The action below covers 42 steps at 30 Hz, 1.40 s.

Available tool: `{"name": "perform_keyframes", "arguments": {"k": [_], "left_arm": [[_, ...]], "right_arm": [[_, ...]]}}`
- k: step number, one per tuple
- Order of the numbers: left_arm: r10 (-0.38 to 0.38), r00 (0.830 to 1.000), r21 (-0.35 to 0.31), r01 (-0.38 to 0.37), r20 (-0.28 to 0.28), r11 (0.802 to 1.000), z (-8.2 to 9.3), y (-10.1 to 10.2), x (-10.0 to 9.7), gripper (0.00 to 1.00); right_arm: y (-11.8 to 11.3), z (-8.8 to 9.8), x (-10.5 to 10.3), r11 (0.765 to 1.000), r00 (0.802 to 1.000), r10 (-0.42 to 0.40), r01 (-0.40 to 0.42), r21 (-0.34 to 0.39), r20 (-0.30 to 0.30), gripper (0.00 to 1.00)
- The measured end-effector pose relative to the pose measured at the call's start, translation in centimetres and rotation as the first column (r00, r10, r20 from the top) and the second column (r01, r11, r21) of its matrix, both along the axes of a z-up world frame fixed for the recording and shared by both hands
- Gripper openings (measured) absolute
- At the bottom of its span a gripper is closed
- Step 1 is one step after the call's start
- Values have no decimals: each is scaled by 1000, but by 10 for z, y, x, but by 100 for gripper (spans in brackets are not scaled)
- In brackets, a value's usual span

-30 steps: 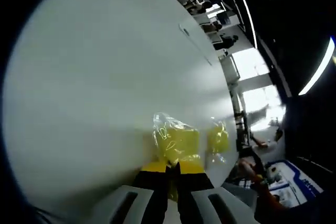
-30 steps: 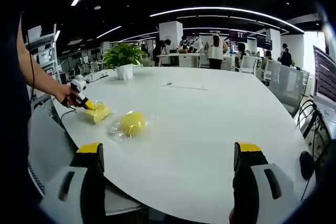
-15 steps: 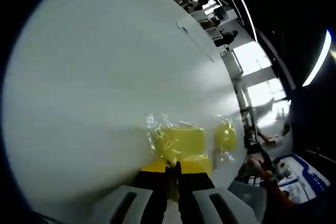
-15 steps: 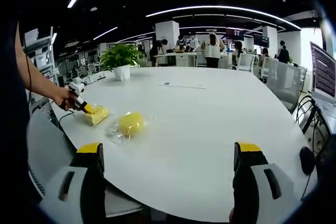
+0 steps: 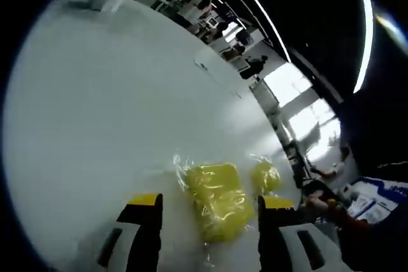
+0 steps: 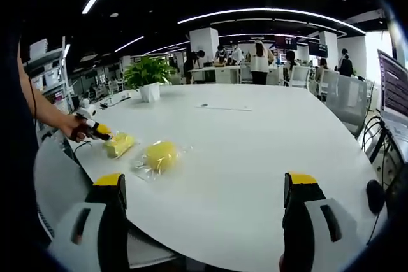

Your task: Compare the silicone blocks by pressing each to a similar depth, holding the contact briefly, and releasing to observe deformation and rebound differences across the visible hardness samples.

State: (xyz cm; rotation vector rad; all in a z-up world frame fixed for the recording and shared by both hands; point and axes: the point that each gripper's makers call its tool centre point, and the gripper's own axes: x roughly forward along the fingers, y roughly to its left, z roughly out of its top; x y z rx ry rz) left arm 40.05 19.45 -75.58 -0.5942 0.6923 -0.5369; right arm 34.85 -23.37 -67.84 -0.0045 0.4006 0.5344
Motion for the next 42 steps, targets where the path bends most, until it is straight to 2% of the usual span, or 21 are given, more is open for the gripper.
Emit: {"name": "perform_keyframes", "arguments": {"k": [1, 2, 3, 4, 6, 9, 10, 12, 14, 17, 19, 23, 25, 27, 28, 29, 32, 36, 40, 42], "left_arm": [[2, 1000, 3, -2, 31, 1000, 7, 0, -1, 75], [4, 997, 39, -7, 76, 999, 13, 4, 0, 80], [-4, 986, 126, -18, 168, 992, 23, 11, 3, 90], [-3, 976, 170, -36, 220, 985, 31, 16, 4, 98], [-19, 952, 247, -59, 304, 967, 47, 25, 3, 100], [-28, 936, 322, -93, 352, 942, 62, 37, -7, 100], [-31, 932, 335, -98, 361, 937, 65, 40, -10, 100], [-4, 938, 312, -112, 348, 943, 69, 44, -22, 100], [18, 928, 319, -146, 373, 936, 75, 49, -30, 100], [12, 927, 327, -145, 376, 934, 79, 49, -44, 100], [-5, 923, 358, -145, 385, 922, 82, 49, -55, 100], [-4, 918, 361, -152, 396, 920, 81, 52, -64, 100], [-10, 918, 369, -150, 397, 917, 82, 52, -65, 100], [-47, 907, 412, -144, 419, 900, 88, 49, -66, 100], [-54, 901, 414, -144, 430, 899, 91, 46, -66, 100], [-58, 903, 409, -135, 426, 903, 93, 42, -67, 100], [-78, 898, 422, -125, 432, 898, 95, 39, -67, 100], [-69, 901, 406, -123, 428, 905, 98, 35, -67, 100], [-92, 902, 403, -96, 421, 910, 102, 21, -64, 100], [-86, 901, 378, -91, 425, 921, 109, 13, -58, 100]], "right_arm": [[0, 0, 1, 1000, 1000, 0, 0, 0, 2, 97], [0, 0, 1, 1000, 1000, -1, 1, -1, 3, 97], [0, -1, 1, 1000, 1000, 3, -3, -9, 4, 97], [0, -2, 1, 1000, 1000, 5, -5, -13, 5, 97], [1, -2, 1, 1000, 1000, 7, -7, -13, 3, 97], [0, -2, 1, 1000, 1000, 9, -9, -15, 3, 97], [0, -2, 1, 1000, 1000, 8, -8, -14, 4, 97], [0, 2, 1, 1000, 1000, 2, -2, -4, 7, 97], [1, 5, 2, 1000, 1000, 0, 0, 7, 13, 97], [2, 9, 3, 1000, 1000, 2, -2, 10, 22, 97], [2, 10, 3, 1000, 1000, 6, -6, 9, 24, 97], [3, 11, 4, 1000, 1000, 15, -15, 6, 25, 97], [4, 11, 4, 1000, 1000, 18, -18, 5, 25, 97], [5, 12, 3, 1000, 999, 22, -22, 5, 27, 97], [6, 11, 3, 1000, 999, 24, -24, 5, 26, 97], [6, 10, 2, 1000, 999, 26, -26, 4, 25, 97], [8, 7, 1, 1000, 999, 28, -28, 7, 18, 97], [10, 6, 0, 999, 999, 40, -40, 5, 17, 97], [8, 4, 1, 999, 999, 37, -38, 14, 13, 97], [10, 4, 1, 999, 999, 40, -40, 19, 13, 97]]}}
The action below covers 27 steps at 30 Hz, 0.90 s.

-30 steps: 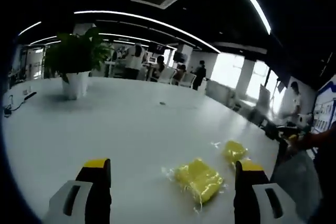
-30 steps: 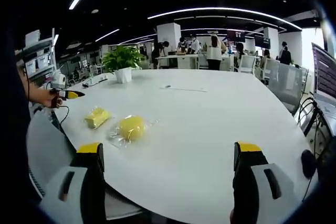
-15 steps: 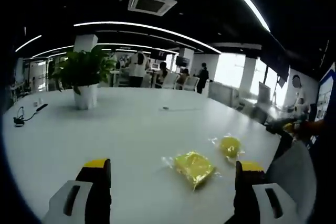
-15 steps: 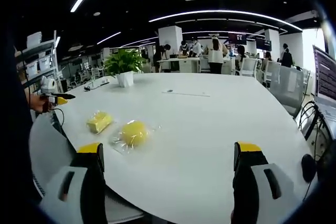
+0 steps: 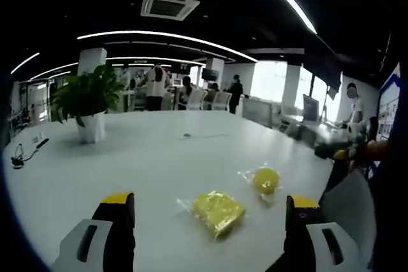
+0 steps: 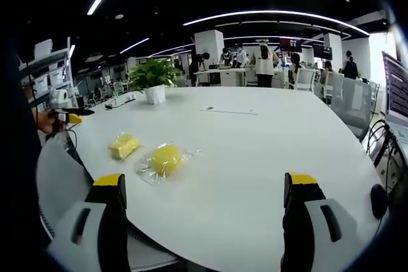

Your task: Compare the silicone blocks by pressing each to a similar depth, holding the contact briefly, and releasing to observe deformation and rebound differences across the visible hardness samples.

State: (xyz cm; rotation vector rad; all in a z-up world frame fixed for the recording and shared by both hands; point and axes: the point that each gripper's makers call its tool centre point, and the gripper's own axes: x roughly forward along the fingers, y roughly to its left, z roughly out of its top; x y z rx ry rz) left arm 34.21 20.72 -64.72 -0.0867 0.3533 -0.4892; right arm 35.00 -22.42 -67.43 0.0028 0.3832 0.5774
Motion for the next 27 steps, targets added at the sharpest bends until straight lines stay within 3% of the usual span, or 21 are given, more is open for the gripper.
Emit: {"name": "perform_keyframes", "arguments": {"k": [5, 8, 10, 16, 27], "left_arm": [[-21, 1000, -60, 22, 13, 998, 15, -16, 17, 100], [-50, 999, -92, 49, -4, 995, 18, -27, 26, 100], [-90, 994, -164, 78, -66, 983, 17, -42, 28, 100], [-126, 989, -226, 104, -81, 969, 22, -70, 47, 100], [-245, 957, -199, 212, -157, 957, -3, -125, 74, 100]], "right_arm": [[3, 1, 0, 1000, 1000, 5, -5, 4, 6, 97], [2, 1, 1, 1000, 1000, -6, 6, 14, 5, 97], [3, 1, 1, 1000, 1000, -8, 8, 18, 6, 97], [-1, 0, 2, 999, 1000, -26, 26, 28, 13, 97], [-4, 5, 9, 999, 999, -40, 40, 24, 18, 97]]}}
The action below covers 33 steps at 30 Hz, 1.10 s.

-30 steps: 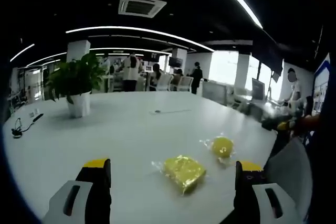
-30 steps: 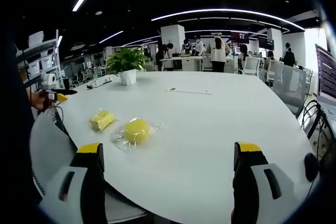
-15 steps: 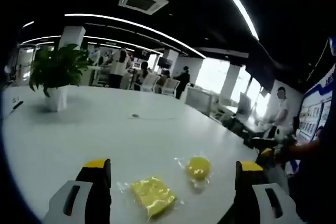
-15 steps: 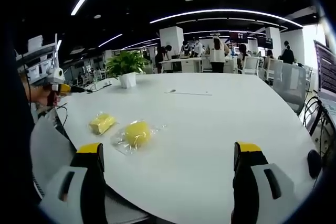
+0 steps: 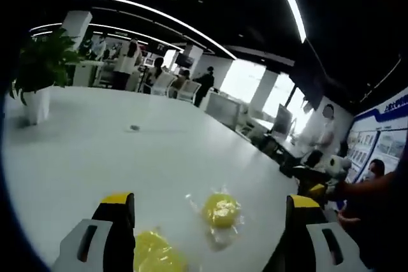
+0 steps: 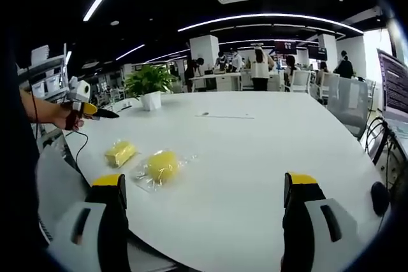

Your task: Compare the silicone blocks by pressing each to a similar depth, holding the contact briefly, and releasing to observe deformation and rebound differences across the visible hardness samples.

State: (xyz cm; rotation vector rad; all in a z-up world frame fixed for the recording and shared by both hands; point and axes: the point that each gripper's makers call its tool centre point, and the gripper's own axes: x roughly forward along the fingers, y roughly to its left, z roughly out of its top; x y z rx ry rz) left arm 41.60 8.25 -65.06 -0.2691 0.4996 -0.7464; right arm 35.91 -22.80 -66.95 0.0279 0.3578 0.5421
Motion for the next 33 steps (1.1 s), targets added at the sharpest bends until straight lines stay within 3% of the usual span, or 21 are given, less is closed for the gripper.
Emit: {"name": "perform_keyframes", "arguments": {"k": [10, 13, 14, 16, 18, 21, 24, 26, 28, 29, 31, 33], "left_arm": [[-60, 989, 24, 63, -138, 998, -45, -40, 16, 100], [-37, 962, -15, 35, -269, 999, -59, -49, 17, 100], [-37, 966, -22, 32, -257, 999, -58, -51, 21, 100], [-42, 958, -37, 33, -285, 999, -61, -55, 22, 100], [-50, 936, -54, 34, -348, 998, -69, -62, 22, 100], [-54, 925, -58, 34, -376, 998, -76, -68, 25, 99], [-76, 887, -93, 38, -455, 995, -86, -75, 22, 92], [-75, 879, -104, 29, -470, 994, -91, -79, 25, 94], [-74, 842, -127, 7, -535, 992, -98, -84, 22, 92], [-67, 834, -131, -6, -548, 991, -100, -84, 23, 90], [-57, 820, -129, -21, -570, 991, -108, -84, 28, 88], [-58, 822, -132, -21, -567, 991, -112, -85, 32, 84]], "right_arm": [[6, -4, -1, 999, 1000, 26, -26, -17, -16, 97], [4, -9, -2, 999, 999, 23, -24, -25, -23, 97], [3, -10, -3, 999, 999, 21, -21, -24, -26, 97], [1, -13, -4, 1000, 999, 15, -15, -22, -31, 97], [1, -14, -4, 1000, 999, 13, -13, -22, -35, 97], [0, -16, -5, 1000, 999, 14, -15, -23, -38, 97], [-2, -15, -4, 999, 999, 16, -17, -31, -34, 97], [-3, -13, -4, 1000, 999, 11, -12, -28, -31, 97], [-4, -12, -5, 1000, 999, 7, -8, -27, -32, 97], [-5, -13, -6, 1000, 999, 7, -8, -28, -33, 97], [-6, -14, -7, 999, 999, 6, -7, -31, -37, 97], [-7, -15, -8, 1000, 999, 3, -4, -29, -38, 97]]}}
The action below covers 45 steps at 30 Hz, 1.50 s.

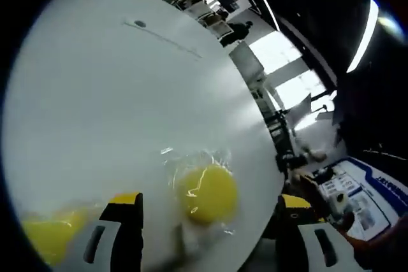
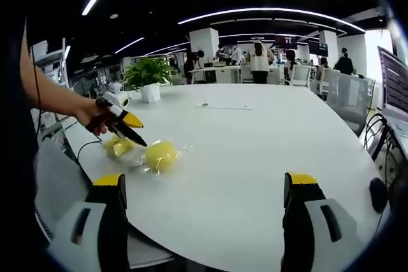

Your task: Compare the silicone blocks by pressing each to a similar depth, holding the contact briefly, and releasing to observe deformation and rebound differences across the visible hardness samples.

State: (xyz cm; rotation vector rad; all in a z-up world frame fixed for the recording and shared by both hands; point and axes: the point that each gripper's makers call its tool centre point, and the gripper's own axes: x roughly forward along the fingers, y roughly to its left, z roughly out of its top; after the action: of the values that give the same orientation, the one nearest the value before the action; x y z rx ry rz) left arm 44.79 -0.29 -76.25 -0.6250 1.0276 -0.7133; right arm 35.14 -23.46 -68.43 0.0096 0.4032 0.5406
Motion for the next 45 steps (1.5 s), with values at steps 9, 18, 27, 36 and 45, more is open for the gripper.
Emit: {"name": "perform_keyframes", "arguments": {"k": [9, 18, 27, 36, 45], "left_arm": [[-45, 992, -84, 35, -119, 996, -14, -10, -6, 56], [-76, 991, -35, 73, -109, 997, -24, -8, -5, 34], [-68, 991, -23, 66, -117, 998, -28, -9, -8, 24], [-56, 993, -9, 56, -101, 998, -25, -8, -8, 1], [-57, 995, -23, 55, -85, 998, -20, -9, -9, 0]], "right_arm": [[-3, 0, -2, 1000, 1000, 9, -9, -23, -5, 97], [-10, 0, -3, 1000, 1000, -19, 19, -21, -9, 97], [-2, -2, -3, 999, 1000, 0, 0, -33, -16, 97], [0, -4, -6, 999, 1000, 16, -17, -49, -27, 97], [2, -5, -5, 999, 1000, 16, -17, -46, -27, 97]]}}
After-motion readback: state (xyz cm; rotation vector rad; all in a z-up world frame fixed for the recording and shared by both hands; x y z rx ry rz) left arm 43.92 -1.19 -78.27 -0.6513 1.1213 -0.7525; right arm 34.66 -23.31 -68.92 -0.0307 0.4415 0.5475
